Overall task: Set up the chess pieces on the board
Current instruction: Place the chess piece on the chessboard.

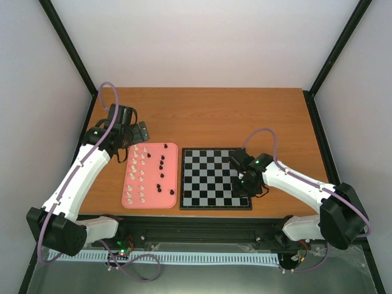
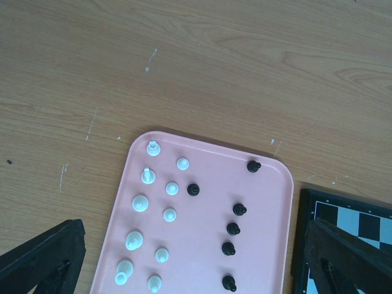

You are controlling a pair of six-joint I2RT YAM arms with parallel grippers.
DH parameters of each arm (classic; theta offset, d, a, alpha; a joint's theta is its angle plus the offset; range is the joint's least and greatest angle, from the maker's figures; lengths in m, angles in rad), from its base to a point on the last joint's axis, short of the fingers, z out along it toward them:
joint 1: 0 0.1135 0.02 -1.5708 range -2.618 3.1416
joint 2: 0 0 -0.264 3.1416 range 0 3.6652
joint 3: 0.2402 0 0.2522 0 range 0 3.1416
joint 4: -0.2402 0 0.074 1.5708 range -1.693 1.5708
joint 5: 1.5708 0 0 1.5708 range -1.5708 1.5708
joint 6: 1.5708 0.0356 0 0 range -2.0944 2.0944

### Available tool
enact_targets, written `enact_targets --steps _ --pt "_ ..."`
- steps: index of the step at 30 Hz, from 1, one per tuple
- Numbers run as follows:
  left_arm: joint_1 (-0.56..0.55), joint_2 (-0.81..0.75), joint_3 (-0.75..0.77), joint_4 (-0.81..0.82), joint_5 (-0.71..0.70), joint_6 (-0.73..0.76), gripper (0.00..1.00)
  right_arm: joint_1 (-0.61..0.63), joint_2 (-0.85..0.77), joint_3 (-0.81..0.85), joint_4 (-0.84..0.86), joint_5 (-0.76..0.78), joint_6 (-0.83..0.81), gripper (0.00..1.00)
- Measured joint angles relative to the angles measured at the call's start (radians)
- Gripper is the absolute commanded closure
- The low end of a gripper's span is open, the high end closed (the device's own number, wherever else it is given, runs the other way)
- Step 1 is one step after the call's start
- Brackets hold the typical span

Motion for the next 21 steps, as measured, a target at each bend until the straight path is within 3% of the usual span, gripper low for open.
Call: enact_targets --steps 21 --pt "0.0 0.001 -0.025 0.004 0.0 0.0 0.0 -0.064 0.03 -0.037 0.032 0.03 -0.004 0.84"
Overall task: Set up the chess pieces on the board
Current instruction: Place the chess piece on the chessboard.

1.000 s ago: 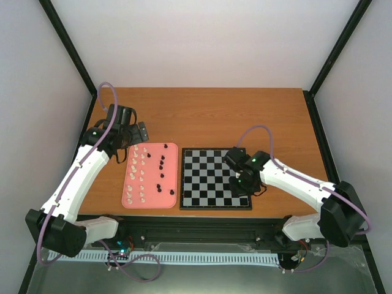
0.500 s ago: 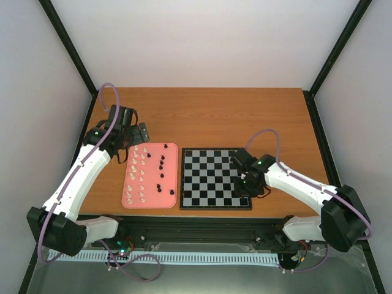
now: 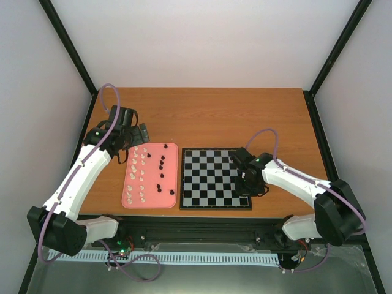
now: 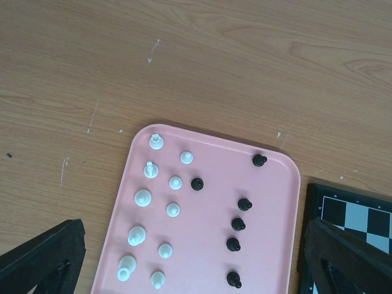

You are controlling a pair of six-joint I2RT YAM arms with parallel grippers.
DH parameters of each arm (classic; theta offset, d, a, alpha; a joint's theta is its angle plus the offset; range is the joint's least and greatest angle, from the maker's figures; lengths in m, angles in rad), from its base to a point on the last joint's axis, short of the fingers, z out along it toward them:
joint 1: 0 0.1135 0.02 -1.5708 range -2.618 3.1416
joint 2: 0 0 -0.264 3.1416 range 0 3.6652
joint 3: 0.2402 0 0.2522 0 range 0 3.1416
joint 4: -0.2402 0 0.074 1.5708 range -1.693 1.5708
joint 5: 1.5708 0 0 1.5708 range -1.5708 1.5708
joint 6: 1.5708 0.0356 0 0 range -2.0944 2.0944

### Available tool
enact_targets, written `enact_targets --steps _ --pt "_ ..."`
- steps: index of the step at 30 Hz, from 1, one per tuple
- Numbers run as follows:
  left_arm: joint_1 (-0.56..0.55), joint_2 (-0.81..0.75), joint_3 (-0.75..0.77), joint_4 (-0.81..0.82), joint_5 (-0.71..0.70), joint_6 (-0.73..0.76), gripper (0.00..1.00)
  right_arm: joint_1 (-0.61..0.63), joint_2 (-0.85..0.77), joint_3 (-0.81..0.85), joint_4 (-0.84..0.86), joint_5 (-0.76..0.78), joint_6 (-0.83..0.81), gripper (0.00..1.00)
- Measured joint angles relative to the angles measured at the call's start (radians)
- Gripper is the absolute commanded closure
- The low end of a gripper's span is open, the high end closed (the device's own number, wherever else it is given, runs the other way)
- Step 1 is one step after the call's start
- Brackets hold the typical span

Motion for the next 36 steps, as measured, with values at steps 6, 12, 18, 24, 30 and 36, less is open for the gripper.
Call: enact_targets --steps 6,12,18,24,30,36 --pt "0.0 0.006 -0.001 0.002 0.0 0.0 0.0 -0.018 0.032 0.003 0.01 -0.001 -0.023 0.84" --pt "0.0 0.011 -0.001 0.007 0.0 0.0 0.0 -0.031 0.049 0.018 0.019 -0.003 -0.044 0.84" --pt "0.0 0.014 -0.001 0.008 -0.001 0.0 0.0 -0.034 0.079 0.029 0.029 -0.015 -0.065 0.84" --pt "0.0 0.018 -0.001 0.008 -0.001 -0.001 0.0 -0.036 0.084 0.031 0.033 -0.026 -0.076 0.83" --pt "0.0 0.022 -0.001 0.009 -0.001 -0.001 0.0 -0.036 0.084 0.031 0.032 -0.028 -0.08 0.83" --pt "0.0 0.022 -0.001 0.011 -0.001 -0.001 0.0 -0.036 0.084 0.031 0.028 -0.04 -0.08 0.83"
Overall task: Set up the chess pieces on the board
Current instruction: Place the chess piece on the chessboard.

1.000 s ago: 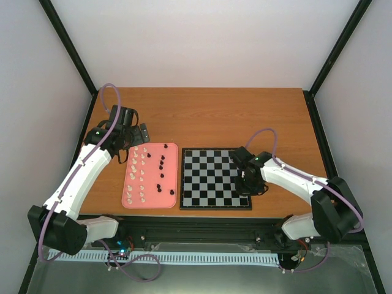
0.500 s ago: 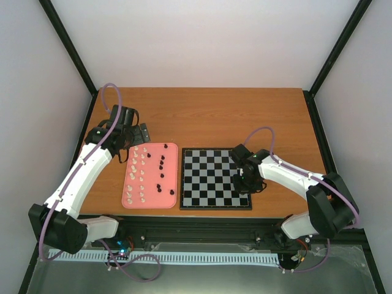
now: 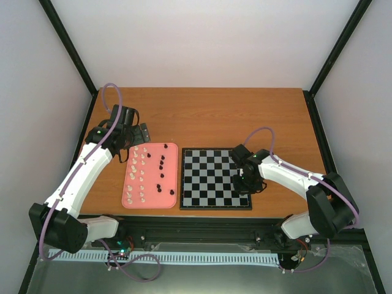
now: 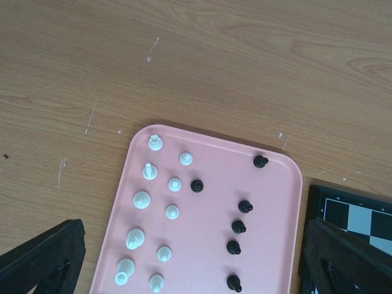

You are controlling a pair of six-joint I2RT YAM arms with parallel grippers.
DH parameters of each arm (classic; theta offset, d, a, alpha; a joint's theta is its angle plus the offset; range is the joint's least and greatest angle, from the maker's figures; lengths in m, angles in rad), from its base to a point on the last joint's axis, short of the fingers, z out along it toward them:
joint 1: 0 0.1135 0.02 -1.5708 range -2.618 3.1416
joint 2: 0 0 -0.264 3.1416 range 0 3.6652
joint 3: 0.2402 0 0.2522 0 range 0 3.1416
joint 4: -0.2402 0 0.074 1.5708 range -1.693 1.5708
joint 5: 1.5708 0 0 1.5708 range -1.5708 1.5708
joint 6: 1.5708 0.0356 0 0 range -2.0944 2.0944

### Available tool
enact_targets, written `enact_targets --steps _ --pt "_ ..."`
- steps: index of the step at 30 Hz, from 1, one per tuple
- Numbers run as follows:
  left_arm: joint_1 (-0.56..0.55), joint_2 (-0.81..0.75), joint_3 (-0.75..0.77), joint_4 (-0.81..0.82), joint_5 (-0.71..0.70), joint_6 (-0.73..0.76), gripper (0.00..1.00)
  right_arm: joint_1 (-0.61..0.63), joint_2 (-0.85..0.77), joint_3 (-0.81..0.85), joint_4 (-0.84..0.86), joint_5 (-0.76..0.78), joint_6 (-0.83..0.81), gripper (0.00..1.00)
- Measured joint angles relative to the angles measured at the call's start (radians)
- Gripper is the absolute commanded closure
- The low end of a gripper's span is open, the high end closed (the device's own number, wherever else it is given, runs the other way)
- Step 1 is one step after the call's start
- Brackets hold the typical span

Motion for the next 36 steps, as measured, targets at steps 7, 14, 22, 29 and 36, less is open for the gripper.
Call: enact_targets --steps 7,14,22,29,36 --pt "0.0 0.0 0.0 0.004 0.0 0.0 0.0 0.0 -0.006 0.0 -0.016 -0.006 0.0 0.82" --pt "0.0 0.0 -0.003 0.005 0.0 -0.001 0.0 0.0 -0.007 0.0 -0.016 -0.006 0.0 0.8" --pt "0.0 0.0 -0.005 0.004 0.0 -0.003 0.0 0.0 -0.006 0.0 -0.016 -0.003 -0.005 0.69" --pt "0.0 0.0 -0.005 0.005 0.0 -0.006 0.0 0.0 -0.008 0.006 -0.019 -0.003 -0.017 0.63" --pt "0.0 0.005 -0.005 0.005 0.0 -0.006 0.0 0.0 -0.014 0.092 -0.066 -0.002 -0.04 0.54"
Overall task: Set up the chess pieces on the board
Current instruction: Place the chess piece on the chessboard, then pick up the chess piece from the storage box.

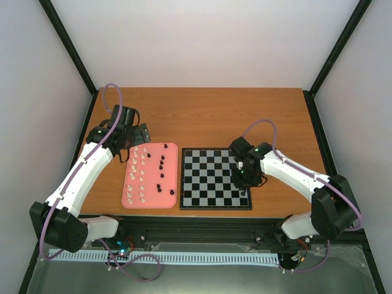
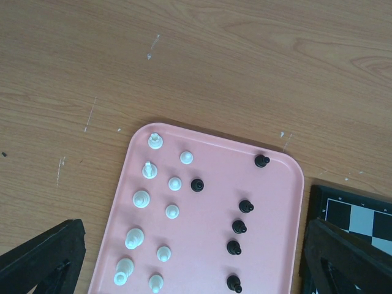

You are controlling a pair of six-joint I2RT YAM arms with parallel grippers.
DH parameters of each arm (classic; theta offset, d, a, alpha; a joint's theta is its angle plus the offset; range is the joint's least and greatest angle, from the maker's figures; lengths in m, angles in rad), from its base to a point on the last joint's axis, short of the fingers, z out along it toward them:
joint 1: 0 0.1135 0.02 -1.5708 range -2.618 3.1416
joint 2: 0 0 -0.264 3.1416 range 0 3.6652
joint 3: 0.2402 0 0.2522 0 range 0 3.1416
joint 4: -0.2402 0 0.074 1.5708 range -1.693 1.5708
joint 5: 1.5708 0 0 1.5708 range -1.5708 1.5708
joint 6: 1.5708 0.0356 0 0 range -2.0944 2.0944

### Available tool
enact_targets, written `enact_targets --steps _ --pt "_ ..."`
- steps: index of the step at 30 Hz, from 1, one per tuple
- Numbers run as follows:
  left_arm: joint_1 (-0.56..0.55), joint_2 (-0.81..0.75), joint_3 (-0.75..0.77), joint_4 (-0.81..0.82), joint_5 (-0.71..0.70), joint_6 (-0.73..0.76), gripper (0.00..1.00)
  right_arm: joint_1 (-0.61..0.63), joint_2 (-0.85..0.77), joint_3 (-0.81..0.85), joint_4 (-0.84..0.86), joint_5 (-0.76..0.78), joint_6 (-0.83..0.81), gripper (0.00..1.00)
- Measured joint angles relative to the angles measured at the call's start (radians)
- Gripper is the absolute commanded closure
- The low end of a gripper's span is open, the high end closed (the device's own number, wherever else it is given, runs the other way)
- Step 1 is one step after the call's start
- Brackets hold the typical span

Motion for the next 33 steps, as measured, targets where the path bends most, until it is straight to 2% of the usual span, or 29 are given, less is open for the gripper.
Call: enact_targets --steps 8,12,23,33 --pt "0.0 0.004 0.002 0.0 0.0 0.0 0.0 0.002 -0.005 0.212 -0.082 0.027 -0.042 0.44" --pt "0.0 0.006 0.024 -0.002 -0.008 0.0 0.0 0.036 0.07 0.331 -0.093 0.04 -0.07 0.42" --pt "0.0 -0.003 0.184 -0.042 -0.065 0.0 0.0 0.317 0.426 0.688 -0.082 0.029 -0.201 0.41" --pt "0.0 -0.049 0.196 -0.082 -0.078 0.001 0.0 0.452 0.607 0.852 -0.055 -0.038 -0.297 0.43"
